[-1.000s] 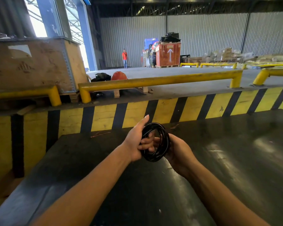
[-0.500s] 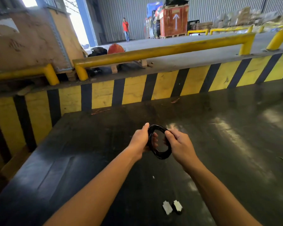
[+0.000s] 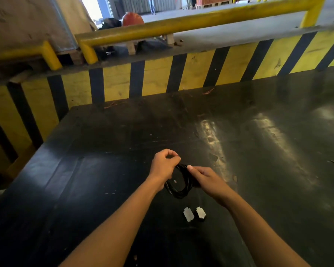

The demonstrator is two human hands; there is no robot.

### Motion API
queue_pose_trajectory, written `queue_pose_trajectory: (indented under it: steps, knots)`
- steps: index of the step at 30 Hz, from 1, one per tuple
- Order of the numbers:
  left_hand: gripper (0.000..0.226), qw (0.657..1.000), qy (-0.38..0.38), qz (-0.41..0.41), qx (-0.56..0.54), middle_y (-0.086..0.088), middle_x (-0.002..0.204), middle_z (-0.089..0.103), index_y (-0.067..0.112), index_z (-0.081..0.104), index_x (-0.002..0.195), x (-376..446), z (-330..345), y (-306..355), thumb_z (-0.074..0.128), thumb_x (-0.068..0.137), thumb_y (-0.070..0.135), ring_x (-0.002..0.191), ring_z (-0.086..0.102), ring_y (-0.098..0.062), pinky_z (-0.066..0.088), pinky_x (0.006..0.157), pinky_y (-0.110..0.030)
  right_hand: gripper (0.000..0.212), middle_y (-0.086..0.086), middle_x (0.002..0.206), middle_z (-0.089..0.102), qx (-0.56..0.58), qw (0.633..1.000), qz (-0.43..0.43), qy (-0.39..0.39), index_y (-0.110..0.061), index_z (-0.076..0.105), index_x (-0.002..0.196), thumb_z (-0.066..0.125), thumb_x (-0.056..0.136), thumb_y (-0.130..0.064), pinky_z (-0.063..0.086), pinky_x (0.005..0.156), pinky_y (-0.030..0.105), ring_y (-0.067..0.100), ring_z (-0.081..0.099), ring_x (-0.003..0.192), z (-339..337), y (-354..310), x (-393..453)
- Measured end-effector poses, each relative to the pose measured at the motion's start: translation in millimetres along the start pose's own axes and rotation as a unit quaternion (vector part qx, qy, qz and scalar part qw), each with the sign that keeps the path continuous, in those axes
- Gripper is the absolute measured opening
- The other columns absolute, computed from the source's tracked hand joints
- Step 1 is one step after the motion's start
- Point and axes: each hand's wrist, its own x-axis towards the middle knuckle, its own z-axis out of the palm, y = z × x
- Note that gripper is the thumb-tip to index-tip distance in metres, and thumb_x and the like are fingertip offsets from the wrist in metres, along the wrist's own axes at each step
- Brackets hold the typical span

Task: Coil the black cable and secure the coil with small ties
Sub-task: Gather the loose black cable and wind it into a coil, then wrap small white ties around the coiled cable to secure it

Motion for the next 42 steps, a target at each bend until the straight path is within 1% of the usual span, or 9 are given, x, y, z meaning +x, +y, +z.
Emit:
queue_pose_trajectory:
  steps: [3,7,10,17,22,27,33,37,42]
  knots:
    - [0.009,1.000,-0.002,-0.018,0.007,-0.005,0.080,0.061,0.012,0.066,0.092,-1.2,-5.1,-18.4,0.059,0.090,0.018,0.061,0.056,-0.012,0.046,0.046,-0.023,0.037,0.003,0.082,0.065,0.015,0.996,0.087,0.015,-0.013,0.065,0.099,0.043,0.095,-0.042,0.048,0.073,0.031,0.012,0.061,0.073,-2.3,34.3,1.7]
    - [0.010,0.999,-0.016,-0.019,0.030,-0.002,0.067,0.059,0.013,0.067,0.089,-1.3,-13.3,-39.2,0.060,0.090,0.020,0.046,0.050,-0.008,0.039,0.041,-0.022,0.033,0.002,0.096,0.063,-0.225,0.964,0.139,0.007,-0.014,0.062,0.106,0.052,0.091,-0.041,0.046,0.073,0.029,0.014,0.058,0.083,-4.3,88.9,9.2]
    - [0.009,0.995,-0.015,0.013,0.094,0.003,0.074,0.065,0.017,0.071,0.086,2.1,-15.1,-49.4,0.064,0.087,0.023,0.061,0.057,-0.007,0.044,0.053,-0.022,0.037,0.004,0.111,0.063,-0.305,0.936,0.171,-0.045,-0.015,0.058,0.114,0.062,0.085,-0.037,0.045,0.078,0.025,0.015,0.057,0.095,-1.1,114.8,11.3]
    - [0.008,0.972,-0.075,0.022,0.224,-0.001,0.086,0.069,0.023,0.068,0.081,12.9,-12.8,-60.0,0.065,0.087,0.027,0.082,0.065,-0.015,0.051,0.068,-0.024,0.008,0.004,0.103,0.058,-0.373,0.915,0.136,-0.071,-0.024,0.057,0.087,0.062,0.084,-0.030,0.041,0.070,0.027,0.017,0.053,0.085,5.1,122.4,16.5]
    - [0.017,0.964,-0.098,0.026,0.246,0.005,0.075,0.063,0.014,0.070,0.078,19.6,-10.9,-58.7,0.070,0.083,0.030,0.071,0.059,-0.006,0.042,0.061,-0.018,0.020,-0.003,0.082,0.057,-0.283,0.944,0.165,-0.025,-0.026,0.051,0.069,0.063,0.085,-0.024,0.038,0.056,0.019,0.013,0.056,0.079,-5.5,122.7,18.8]
    - [0.007,0.961,-0.104,0.032,0.255,0.000,0.081,0.067,0.015,0.068,0.078,26.0,-12.2,-44.8,0.070,0.083,0.019,0.080,0.067,-0.021,0.054,0.068,-0.030,0.009,0.002,0.084,0.064,-0.052,0.987,0.132,0.073,-0.019,0.060,0.084,0.068,0.082,-0.016,0.052,0.071,0.030,0.014,0.061,0.077,-32.5,87.1,29.0]
    - [0.053,0.966,-0.162,0.076,0.187,0.006,0.076,0.073,0.024,0.049,0.133,33.6,-7.1,-14.8,0.068,0.084,0.016,0.075,0.067,-0.002,0.048,0.071,-0.020,0.010,0.006,0.072,0.063,0.142,0.983,0.022,0.116,-0.015,0.061,0.082,0.068,0.082,-0.008,0.048,0.060,0.027,0.013,0.058,0.058,-47.8,14.9,42.3]
    - [0.030,0.952,-0.216,0.138,0.166,0.006,0.067,0.071,0.017,0.068,0.115,39.5,-4.5,11.2,0.067,0.085,0.021,0.067,0.066,-0.003,0.049,0.077,-0.024,0.013,0.006,0.071,0.062,0.146,0.979,-0.038,0.139,-0.016,0.060,0.078,0.066,0.083,-0.005,0.048,0.055,0.024,0.010,0.057,0.051,-47.4,-14.8,48.6]
    - [0.013,0.957,-0.228,0.159,0.080,0.007,0.057,0.067,0.011,0.072,0.096,36.4,-6.2,40.3,0.065,0.088,0.019,0.052,0.055,0.006,0.038,0.057,-0.006,0.011,0.005,0.065,0.063,0.072,0.977,-0.101,0.171,-0.016,0.065,0.077,0.066,0.083,-0.007,0.047,0.054,0.021,0.011,0.057,0.053,-52.0,-36.3,48.9]
